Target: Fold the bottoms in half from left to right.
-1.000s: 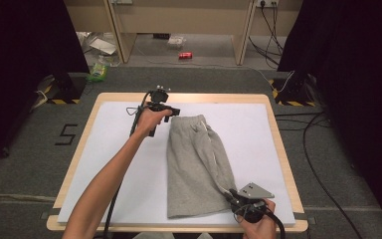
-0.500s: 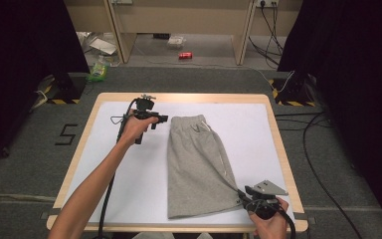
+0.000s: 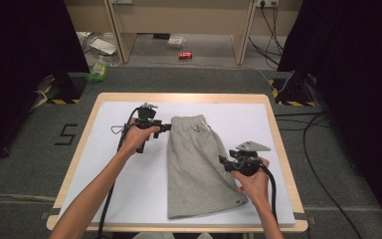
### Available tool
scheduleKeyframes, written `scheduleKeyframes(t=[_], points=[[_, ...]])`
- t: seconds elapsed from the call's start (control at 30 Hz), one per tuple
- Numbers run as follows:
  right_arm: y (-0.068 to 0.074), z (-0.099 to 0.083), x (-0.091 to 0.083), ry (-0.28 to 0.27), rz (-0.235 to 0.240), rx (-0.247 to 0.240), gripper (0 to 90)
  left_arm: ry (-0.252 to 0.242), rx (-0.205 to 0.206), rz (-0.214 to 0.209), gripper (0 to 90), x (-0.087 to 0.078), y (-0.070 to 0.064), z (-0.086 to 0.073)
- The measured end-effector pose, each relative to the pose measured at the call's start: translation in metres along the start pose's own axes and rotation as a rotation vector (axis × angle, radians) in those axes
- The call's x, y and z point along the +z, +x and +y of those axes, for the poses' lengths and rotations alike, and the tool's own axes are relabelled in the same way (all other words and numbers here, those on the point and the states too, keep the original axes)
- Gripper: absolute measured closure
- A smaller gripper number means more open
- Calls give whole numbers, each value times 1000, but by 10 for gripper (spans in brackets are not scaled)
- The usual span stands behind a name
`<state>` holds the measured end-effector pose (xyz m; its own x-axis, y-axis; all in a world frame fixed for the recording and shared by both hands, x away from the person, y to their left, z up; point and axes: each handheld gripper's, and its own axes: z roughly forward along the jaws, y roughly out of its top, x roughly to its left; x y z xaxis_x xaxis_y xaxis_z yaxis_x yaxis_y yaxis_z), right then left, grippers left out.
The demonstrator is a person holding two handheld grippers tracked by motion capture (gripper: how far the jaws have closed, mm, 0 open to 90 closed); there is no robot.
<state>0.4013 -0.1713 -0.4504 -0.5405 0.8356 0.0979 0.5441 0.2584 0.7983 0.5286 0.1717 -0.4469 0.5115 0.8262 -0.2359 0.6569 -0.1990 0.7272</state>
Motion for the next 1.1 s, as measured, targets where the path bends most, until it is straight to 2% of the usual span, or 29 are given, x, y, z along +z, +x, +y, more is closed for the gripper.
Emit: scheduleKeyframes(t=[0.13, 0.2, 0.27, 0.3, 0.37, 0.43, 0.53, 0.6, 0.7, 0.77, 0.8, 0.87, 0.93, 1.0, 1.1], points=[[2, 13, 22, 42, -7, -26, 464, 0, 6, -12, 417, -2, -3, -7], [3, 19, 36, 78, 3, -13, 442, 4, 12, -18, 403, -1, -4, -11], [2, 20, 40, 86, 10, -6, 454, 4, 13, -23, 399, -1, -6, -14], [1, 21, 44, 93, 18, 3, 481, 7, 17, -23, 396, -1, -6, -16], [-1, 22, 51, 105, 34, -2, 658, 7, 17, -27, 389, 0, -7, -19], [-4, 22, 51, 100, 5, -18, 815, 9, 18, -30, 385, 0, -7, -21], [-12, 24, 47, 99, -30, -18, 868, 10, 21, -27, 384, 1, -6, -21], [-18, 24, 44, 95, -29, -4, 870, 7, 16, -27, 384, 1, -6, -21], [-28, 24, 42, 93, -69, 24, 868, 11, 15, -23, 384, 4, -6, -22], [-34, 19, 49, 130, -80, 28, 853, 15, 11, -25, 384, 7, -7, -22], [-35, 16, 53, 139, -75, 20, 820, 17, 13, -25, 383, 8, -7, -23], [-34, 12, 57, 144, -91, 24, 692, 17, 16, -29, 382, 10, -9, -23], [-32, 12, 51, 135, -103, 22, 630, 11, 17, -30, 382, 9, -9, -22], [-32, 14, 39, 118, -113, 17, 606, 6, 14, -32, 382, 9, -10, -21], [-29, 14, 19, 98, -97, 3, 591, 3, 14, -30, 382, 8, -11, -20]])
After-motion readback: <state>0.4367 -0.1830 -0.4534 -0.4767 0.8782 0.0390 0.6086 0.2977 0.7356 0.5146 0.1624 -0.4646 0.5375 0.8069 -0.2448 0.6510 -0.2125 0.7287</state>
